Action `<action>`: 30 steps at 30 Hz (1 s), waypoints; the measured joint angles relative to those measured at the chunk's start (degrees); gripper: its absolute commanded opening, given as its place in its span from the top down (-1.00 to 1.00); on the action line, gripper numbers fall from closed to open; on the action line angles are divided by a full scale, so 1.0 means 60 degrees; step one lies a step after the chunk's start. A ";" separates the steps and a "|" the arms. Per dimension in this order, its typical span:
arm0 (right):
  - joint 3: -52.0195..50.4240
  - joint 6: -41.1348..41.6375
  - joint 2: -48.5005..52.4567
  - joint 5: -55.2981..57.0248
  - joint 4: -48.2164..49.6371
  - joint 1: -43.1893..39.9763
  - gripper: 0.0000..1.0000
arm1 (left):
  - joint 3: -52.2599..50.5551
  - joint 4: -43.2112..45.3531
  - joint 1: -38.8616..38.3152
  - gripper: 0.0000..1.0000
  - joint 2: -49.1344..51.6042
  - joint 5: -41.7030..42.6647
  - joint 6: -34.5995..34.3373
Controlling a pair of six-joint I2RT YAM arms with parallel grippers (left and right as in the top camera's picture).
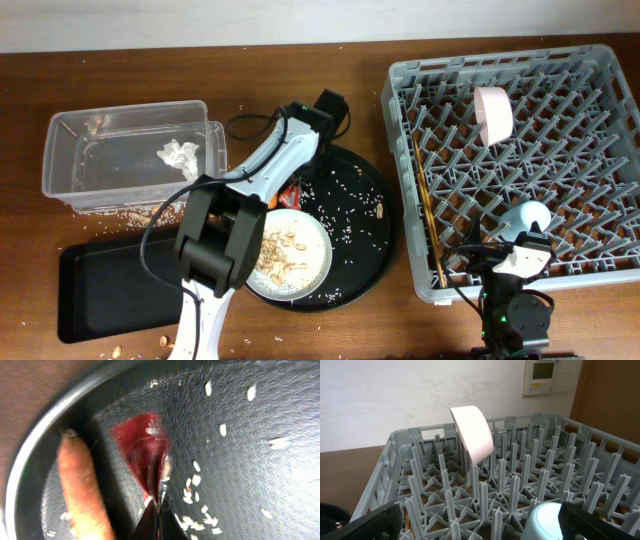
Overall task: Sort waste into correct bins and load items into the dishwasher rack
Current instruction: 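Grasp the red wrapper on the black tray with the left gripper, then drop the red wrapper into the clear plastic bin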
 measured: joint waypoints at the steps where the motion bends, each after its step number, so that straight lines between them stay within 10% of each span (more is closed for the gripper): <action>1: 0.0000 -0.0004 0.0000 0.0000 -0.0004 0.0000 -0.96 | 0.0222 -0.0204 0.0007 0.99 -0.0033 0.0011 -0.0051; 14: 0.0000 -0.0004 0.0000 0.0000 0.0000 0.0000 -0.97 | 0.1053 -0.1443 0.3085 0.99 -0.2073 -0.0335 -0.1475; 21: 0.0000 -0.0004 0.0000 0.0000 0.0000 0.0000 -0.97 | 0.0911 -0.0477 0.4608 -0.22 -0.2073 -0.0219 -0.2291; 30: 0.0000 -0.0004 0.0000 0.0000 -0.0004 0.0000 -0.96 | 0.1038 -0.1082 0.4368 0.00 -0.2084 0.0973 -0.1978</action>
